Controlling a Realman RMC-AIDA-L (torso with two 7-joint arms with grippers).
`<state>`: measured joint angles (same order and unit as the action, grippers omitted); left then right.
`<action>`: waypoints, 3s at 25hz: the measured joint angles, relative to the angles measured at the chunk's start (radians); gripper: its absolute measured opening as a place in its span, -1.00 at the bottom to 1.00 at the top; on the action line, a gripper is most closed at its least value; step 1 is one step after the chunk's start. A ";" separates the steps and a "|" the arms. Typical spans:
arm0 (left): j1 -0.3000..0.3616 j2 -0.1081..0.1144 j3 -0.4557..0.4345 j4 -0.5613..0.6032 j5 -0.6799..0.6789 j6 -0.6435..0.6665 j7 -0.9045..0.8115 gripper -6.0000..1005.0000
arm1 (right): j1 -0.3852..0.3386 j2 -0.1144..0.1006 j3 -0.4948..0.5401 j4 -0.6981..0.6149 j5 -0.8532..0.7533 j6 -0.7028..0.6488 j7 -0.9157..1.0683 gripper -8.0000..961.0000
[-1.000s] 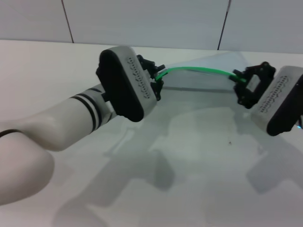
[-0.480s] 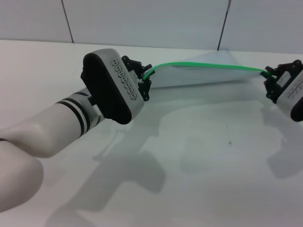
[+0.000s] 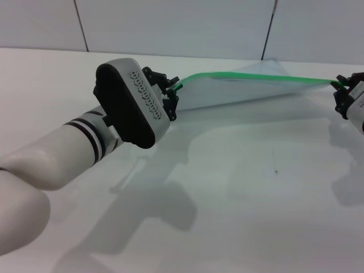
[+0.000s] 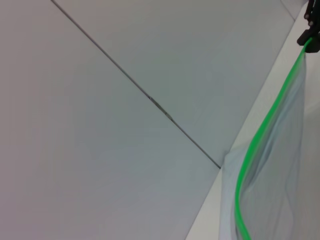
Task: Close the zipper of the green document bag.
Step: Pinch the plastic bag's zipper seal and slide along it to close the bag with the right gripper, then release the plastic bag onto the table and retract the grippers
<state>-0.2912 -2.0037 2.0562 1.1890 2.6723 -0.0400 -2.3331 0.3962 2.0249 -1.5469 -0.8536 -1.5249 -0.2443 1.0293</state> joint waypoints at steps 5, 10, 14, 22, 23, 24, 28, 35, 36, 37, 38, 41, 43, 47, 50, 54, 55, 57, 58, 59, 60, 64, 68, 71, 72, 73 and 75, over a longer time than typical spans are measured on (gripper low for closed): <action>0.001 0.000 -0.001 0.000 -0.001 0.000 0.000 -0.88 | 0.006 0.000 0.003 0.007 0.001 0.000 -0.019 -0.81; 0.002 -0.003 -0.012 -0.001 -0.006 -0.005 -0.006 -0.88 | 0.006 0.005 -0.002 0.006 0.004 -0.002 -0.041 -0.81; -0.008 -0.016 -0.039 -0.015 -0.007 -0.003 -0.010 -0.89 | 0.012 0.007 0.002 0.006 0.032 0.002 -0.032 -0.82; -0.016 -0.025 -0.063 -0.022 -0.044 -0.022 -0.029 -0.82 | -0.017 0.010 -0.016 -0.067 0.185 0.002 -0.036 -0.37; -0.019 -0.025 -0.065 -0.023 -0.068 -0.025 -0.033 -0.79 | -0.025 0.011 -0.020 -0.082 0.200 0.001 -0.036 -0.32; -0.022 -0.023 -0.066 -0.023 -0.090 -0.027 -0.036 -0.76 | -0.036 0.012 -0.028 -0.101 0.218 -0.002 -0.036 -0.28; -0.024 -0.020 -0.067 -0.023 -0.136 -0.059 -0.042 -0.64 | -0.078 0.012 -0.063 -0.192 0.285 -0.020 -0.037 -0.11; -0.022 -0.025 -0.062 -0.050 -0.158 -0.240 -0.182 -0.15 | -0.107 0.013 -0.049 -0.238 0.528 -0.117 -0.100 0.35; -0.025 -0.024 -0.059 -0.080 -0.164 -0.330 -0.249 -0.05 | -0.109 0.015 -0.053 -0.237 0.587 -0.125 -0.142 0.35; -0.025 -0.024 -0.059 -0.080 -0.164 -0.330 -0.249 0.11 | -0.110 0.016 -0.060 -0.234 0.638 -0.128 -0.180 0.35; -0.027 -0.024 -0.059 -0.095 -0.164 -0.356 -0.273 0.26 | -0.110 0.017 -0.077 -0.230 0.712 -0.130 -0.239 0.35; -0.034 -0.025 -0.055 -0.144 -0.164 -0.431 -0.360 0.52 | -0.104 0.019 -0.140 -0.209 0.924 -0.137 -0.396 0.35; -0.035 -0.025 -0.055 -0.159 -0.164 -0.445 -0.392 0.62 | -0.103 0.017 -0.164 -0.191 1.046 -0.154 -0.438 0.35; -0.007 -0.026 -0.048 -0.163 -0.164 -0.501 -0.422 0.67 | -0.105 0.012 -0.187 -0.135 1.205 -0.259 -0.451 0.35; 0.009 -0.027 -0.033 -0.163 -0.164 -0.570 -0.425 0.67 | -0.108 0.015 -0.186 -0.124 1.229 -0.297 -0.487 0.35; 0.020 -0.028 -0.028 -0.162 -0.181 -0.616 -0.425 0.67 | -0.100 0.016 -0.188 -0.125 1.330 -0.266 -0.576 0.34; 0.022 -0.028 -0.029 -0.161 -0.192 -0.623 -0.424 0.67 | -0.100 0.017 -0.185 -0.122 1.369 -0.263 -0.612 0.34; 0.026 -0.028 -0.033 -0.162 -0.223 -0.641 -0.420 0.67 | -0.099 0.018 -0.180 -0.108 1.473 -0.262 -0.717 0.34; 0.031 -0.028 -0.036 -0.167 -0.245 -0.655 -0.419 0.66 | -0.099 0.018 -0.179 -0.099 1.516 -0.263 -0.763 0.34; 0.034 -0.028 -0.038 -0.171 -0.256 -0.664 -0.417 0.66 | -0.096 0.018 -0.179 -0.080 1.595 -0.270 -0.843 0.34; 0.039 -0.028 -0.039 -0.178 -0.264 -0.675 -0.415 0.66 | -0.093 0.018 -0.180 -0.062 1.671 -0.281 -0.920 0.34; 0.050 -0.028 -0.042 -0.204 -0.273 -0.719 -0.396 0.66 | -0.061 0.017 -0.220 0.064 1.901 -0.370 -1.120 0.34; 0.051 -0.028 -0.042 -0.222 -0.300 -0.738 -0.381 0.65 | -0.014 0.016 -0.270 0.218 2.016 -0.488 -1.136 0.34; 0.045 -0.028 -0.041 -0.246 -0.321 -0.754 -0.378 0.65 | 0.017 0.017 -0.297 0.293 2.064 -0.535 -1.133 0.34; 0.043 -0.028 -0.039 -0.253 -0.322 -0.759 -0.378 0.65 | 0.017 0.017 -0.297 0.293 2.064 -0.535 -1.133 0.34; 0.042 -0.028 -0.038 -0.258 -0.322 -0.764 -0.378 0.66 | 0.022 0.016 -0.301 0.301 2.072 -0.538 -1.131 0.34; 0.037 -0.028 -0.034 -0.268 -0.322 -0.769 -0.377 0.66 | 0.028 0.014 -0.304 0.310 2.085 -0.540 -1.128 0.34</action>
<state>-0.2538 -2.0314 2.0219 0.9208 2.3500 -0.8093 -2.7101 0.4240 2.0389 -1.8514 -0.5435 0.5603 -0.7843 -0.0988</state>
